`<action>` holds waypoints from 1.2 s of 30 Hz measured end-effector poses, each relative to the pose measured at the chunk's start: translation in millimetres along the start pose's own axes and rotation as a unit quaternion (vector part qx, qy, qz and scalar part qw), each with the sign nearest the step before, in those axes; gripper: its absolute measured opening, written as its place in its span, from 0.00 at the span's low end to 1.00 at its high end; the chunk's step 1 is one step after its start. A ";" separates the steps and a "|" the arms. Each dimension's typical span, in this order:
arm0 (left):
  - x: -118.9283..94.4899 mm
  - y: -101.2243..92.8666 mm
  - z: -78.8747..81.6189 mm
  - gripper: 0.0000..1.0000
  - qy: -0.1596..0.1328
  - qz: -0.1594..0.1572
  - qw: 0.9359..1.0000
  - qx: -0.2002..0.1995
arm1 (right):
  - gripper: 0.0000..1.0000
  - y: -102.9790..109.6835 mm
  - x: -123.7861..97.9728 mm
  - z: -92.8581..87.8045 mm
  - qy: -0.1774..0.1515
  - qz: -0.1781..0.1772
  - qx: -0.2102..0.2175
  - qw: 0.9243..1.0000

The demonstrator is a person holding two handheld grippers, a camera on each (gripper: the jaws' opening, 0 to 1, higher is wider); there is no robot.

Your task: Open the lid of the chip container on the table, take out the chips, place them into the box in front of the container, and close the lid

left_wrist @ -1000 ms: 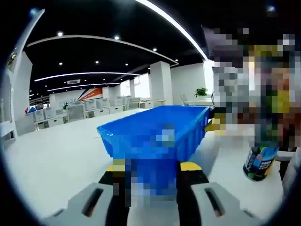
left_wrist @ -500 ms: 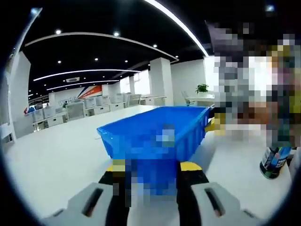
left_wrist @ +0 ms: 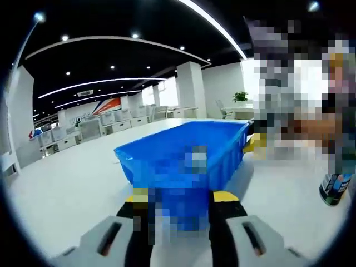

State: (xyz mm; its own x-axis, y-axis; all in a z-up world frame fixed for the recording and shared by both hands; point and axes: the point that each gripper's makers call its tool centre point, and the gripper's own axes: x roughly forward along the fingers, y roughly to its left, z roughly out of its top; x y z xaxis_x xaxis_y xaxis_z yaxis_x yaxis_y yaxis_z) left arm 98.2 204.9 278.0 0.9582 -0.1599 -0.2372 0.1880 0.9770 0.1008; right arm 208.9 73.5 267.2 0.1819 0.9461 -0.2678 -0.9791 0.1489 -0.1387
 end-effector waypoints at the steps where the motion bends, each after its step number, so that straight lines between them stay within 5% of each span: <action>1: 0.5 0.5 -0.1 0.38 -0.001 0.001 1.000 0.002 | 0.33 -0.2 0.7 -2.5 0.000 0.001 0.000 1.000; 6: 0.8 2.1 0.4 0.40 -0.005 0.003 1.000 -0.003 | 0.35 1.7 -1.5 1.0 -0.008 0.005 -0.052 0.999; 10: 0.2 2.8 -5.4 0.43 0.014 0.001 1.000 0.008 | 0.36 4.5 -4.0 -0.3 -0.007 0.008 -0.039 0.999; 14: -4.4 -2.3 -10.1 0.56 0.026 -0.008 1.000 -0.011 | 0.45 5.4 -10.4 -3.4 -0.004 0.008 -0.023 1.000; 21: -23.1 -7.4 -16.7 0.61 0.029 -0.014 0.999 -0.012 | 0.47 8.9 -31.7 -2.6 0.004 0.016 -0.026 1.000; 30: -47.4 2.5 -8.0 0.65 0.016 0.001 1.000 -0.021 | 0.48 21.8 -55.9 17.6 -0.001 -0.001 -0.014 1.000; 32: -56.0 -5.0 5.4 0.68 -0.013 -0.010 1.000 -0.017 | 0.50 23.5 -59.0 17.0 0.005 -0.005 -0.010 1.000; 36: -73.0 -10.8 -0.4 0.68 0.010 -0.003 1.000 -0.009 | 0.52 27.5 -67.3 5.9 0.035 -0.010 -0.007 0.999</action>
State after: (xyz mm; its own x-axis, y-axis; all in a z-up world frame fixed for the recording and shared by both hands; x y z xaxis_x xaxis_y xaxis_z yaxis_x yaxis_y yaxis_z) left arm 26.1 206.1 293.8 0.9523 -0.1634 -0.2576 0.1898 0.9785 0.0811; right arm 169.1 15.6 287.1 0.2078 0.9203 -0.3314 -0.9739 0.1628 -0.1584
